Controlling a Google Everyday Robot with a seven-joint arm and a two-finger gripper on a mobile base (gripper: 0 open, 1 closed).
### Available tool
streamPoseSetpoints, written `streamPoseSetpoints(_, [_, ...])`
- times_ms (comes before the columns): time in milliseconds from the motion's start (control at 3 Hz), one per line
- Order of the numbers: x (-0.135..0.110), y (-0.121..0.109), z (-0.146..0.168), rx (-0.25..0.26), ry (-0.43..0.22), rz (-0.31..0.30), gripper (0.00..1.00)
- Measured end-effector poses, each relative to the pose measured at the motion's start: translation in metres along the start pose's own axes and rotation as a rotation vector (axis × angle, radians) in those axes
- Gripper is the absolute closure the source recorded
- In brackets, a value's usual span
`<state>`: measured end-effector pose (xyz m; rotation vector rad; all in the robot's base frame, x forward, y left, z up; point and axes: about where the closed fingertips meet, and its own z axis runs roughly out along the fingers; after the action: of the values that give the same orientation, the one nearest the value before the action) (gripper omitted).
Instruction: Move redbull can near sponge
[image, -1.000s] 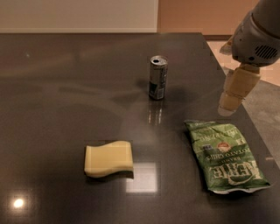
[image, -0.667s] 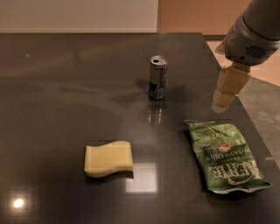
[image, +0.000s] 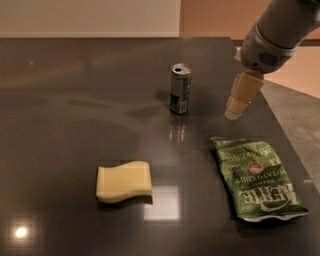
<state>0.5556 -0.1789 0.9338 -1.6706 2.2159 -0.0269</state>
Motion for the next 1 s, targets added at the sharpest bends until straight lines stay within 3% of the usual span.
streamPoseSetpoints(333, [-0.023, -0.022, 0.024, -0.022, -0.071, 0.028, 0.00])
streamPoseSetpoints(1000, [-0.068, -0.038, 0.051, -0.078, -0.197, 0.048, 0.00])
